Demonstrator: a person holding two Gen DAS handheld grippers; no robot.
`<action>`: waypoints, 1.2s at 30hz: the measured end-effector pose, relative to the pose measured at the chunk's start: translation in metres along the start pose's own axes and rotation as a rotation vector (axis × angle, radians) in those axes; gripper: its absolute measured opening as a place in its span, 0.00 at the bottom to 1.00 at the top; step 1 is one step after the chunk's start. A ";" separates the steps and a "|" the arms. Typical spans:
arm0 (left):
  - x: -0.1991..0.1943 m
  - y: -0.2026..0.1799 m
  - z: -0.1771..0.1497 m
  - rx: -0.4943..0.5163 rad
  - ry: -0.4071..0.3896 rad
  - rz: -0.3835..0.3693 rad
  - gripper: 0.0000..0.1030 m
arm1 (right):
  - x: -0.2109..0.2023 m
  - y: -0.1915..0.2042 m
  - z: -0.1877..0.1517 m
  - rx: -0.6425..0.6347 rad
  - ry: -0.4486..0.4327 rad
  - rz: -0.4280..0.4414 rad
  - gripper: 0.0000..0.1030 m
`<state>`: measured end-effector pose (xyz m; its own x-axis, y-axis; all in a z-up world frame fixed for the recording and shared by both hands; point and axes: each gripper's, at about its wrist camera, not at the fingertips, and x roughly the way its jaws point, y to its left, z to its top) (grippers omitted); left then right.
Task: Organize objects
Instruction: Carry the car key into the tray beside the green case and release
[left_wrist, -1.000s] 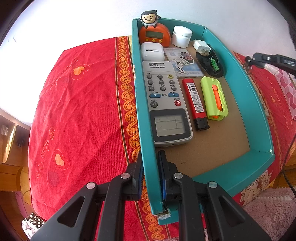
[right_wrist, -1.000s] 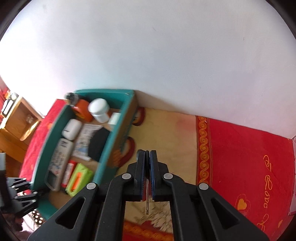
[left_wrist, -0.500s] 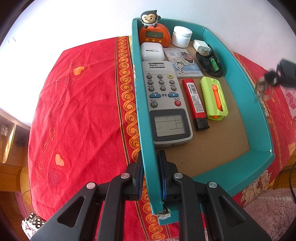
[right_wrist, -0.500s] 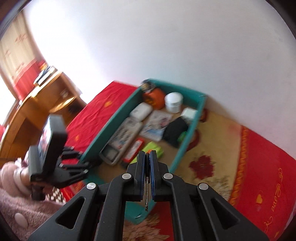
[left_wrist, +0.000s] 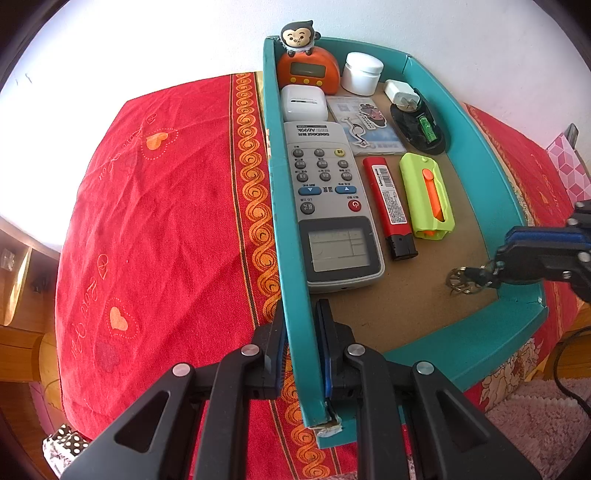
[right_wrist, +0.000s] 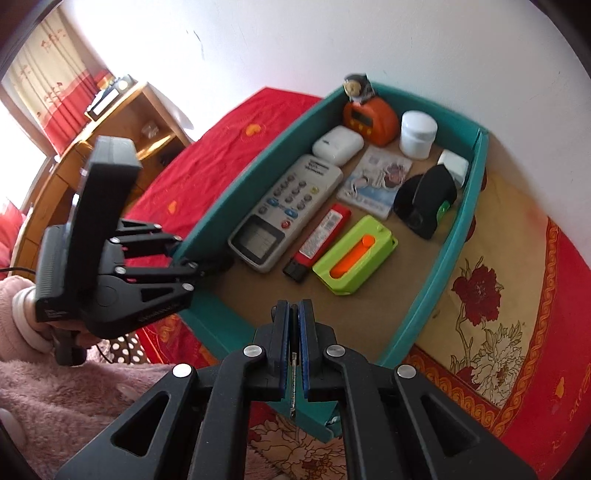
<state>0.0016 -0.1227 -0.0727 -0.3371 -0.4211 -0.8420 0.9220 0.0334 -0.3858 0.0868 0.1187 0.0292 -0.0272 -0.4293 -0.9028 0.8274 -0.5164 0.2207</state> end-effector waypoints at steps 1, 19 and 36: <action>0.000 0.000 0.000 0.000 0.000 0.000 0.13 | 0.002 -0.001 0.000 0.003 0.006 -0.002 0.06; 0.000 -0.001 0.000 -0.004 -0.004 0.001 0.14 | 0.024 -0.013 0.000 -0.045 0.106 -0.115 0.08; 0.000 -0.002 0.000 -0.006 -0.009 0.002 0.14 | 0.038 -0.018 0.006 -0.043 0.158 -0.144 0.27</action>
<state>-0.0001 -0.1228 -0.0718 -0.3337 -0.4291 -0.8394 0.9214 0.0397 -0.3866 0.0671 0.1073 -0.0068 -0.0612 -0.2304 -0.9712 0.8447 -0.5304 0.0726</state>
